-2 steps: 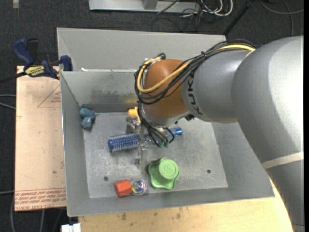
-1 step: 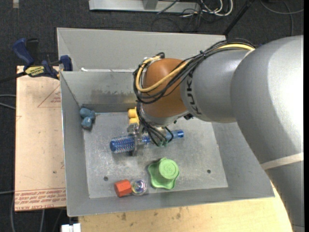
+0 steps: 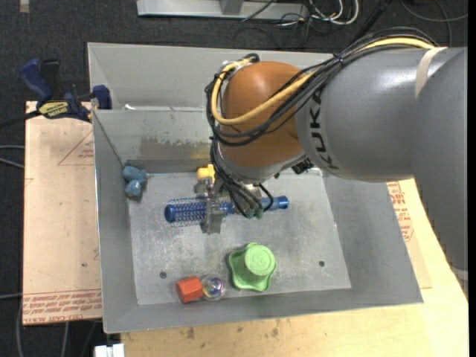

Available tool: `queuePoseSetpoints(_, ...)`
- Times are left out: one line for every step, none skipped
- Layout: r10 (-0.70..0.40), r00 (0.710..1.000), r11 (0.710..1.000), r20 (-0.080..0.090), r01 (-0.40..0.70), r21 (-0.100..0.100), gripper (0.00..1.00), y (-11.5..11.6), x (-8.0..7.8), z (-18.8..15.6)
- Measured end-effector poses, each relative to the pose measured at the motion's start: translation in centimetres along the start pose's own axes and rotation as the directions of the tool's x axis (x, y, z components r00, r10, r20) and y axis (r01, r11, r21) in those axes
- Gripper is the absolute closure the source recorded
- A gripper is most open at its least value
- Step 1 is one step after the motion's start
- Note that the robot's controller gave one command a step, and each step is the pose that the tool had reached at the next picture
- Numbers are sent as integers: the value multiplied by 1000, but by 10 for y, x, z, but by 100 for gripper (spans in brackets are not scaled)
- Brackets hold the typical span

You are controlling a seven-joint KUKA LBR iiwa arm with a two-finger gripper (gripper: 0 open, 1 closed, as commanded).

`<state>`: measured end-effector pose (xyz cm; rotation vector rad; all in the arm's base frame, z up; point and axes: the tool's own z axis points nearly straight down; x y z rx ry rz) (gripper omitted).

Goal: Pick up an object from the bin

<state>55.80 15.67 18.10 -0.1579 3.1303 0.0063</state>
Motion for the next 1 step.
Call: queuePoseSetpoints(-27,1000,1000,2,27,1,100,6,4,-68)
